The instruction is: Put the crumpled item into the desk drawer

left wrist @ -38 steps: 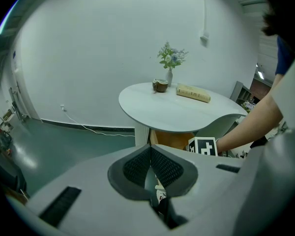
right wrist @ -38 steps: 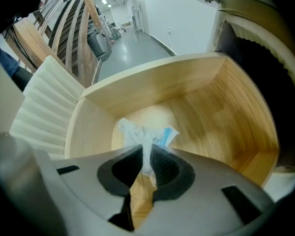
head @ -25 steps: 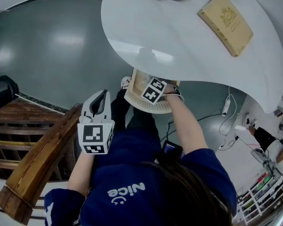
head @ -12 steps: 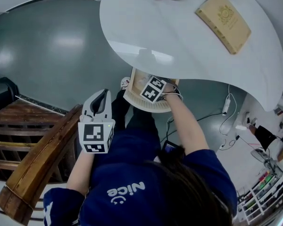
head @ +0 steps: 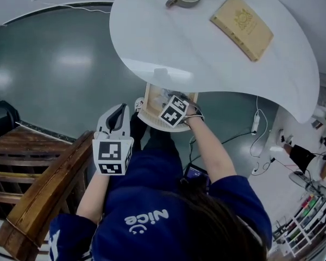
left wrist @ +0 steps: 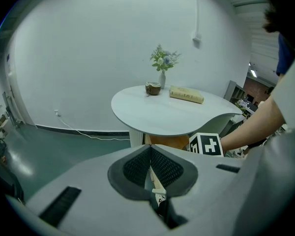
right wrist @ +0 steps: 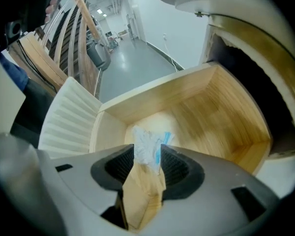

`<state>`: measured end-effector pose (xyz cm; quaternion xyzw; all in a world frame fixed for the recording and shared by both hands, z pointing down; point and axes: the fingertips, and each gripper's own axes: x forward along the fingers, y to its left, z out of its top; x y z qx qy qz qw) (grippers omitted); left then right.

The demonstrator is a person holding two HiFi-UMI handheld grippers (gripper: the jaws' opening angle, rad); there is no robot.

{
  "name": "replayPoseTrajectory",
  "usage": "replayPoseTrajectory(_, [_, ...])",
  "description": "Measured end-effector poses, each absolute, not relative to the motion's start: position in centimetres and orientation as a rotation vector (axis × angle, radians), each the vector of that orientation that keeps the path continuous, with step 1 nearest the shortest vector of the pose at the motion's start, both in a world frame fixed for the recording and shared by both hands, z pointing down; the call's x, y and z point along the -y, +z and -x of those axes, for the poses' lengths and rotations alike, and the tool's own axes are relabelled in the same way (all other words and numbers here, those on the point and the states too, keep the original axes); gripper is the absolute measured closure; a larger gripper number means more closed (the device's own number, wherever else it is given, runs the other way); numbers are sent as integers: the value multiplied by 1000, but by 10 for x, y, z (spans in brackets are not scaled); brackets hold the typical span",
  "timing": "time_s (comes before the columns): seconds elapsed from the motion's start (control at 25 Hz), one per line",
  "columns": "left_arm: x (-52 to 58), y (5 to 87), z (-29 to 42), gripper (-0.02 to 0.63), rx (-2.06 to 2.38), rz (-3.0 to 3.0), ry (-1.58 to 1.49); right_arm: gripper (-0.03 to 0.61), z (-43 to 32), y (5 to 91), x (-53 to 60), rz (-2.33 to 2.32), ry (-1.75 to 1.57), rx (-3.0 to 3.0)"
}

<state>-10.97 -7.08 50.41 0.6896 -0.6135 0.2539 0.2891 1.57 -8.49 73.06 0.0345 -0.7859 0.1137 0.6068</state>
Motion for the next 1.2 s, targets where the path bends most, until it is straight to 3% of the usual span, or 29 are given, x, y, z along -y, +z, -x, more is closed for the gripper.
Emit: replayPoseTrajectory(1.2, [117, 471, 73, 609, 1522, -2096, 540, 403, -34, 537, 109, -777, 627, 2178])
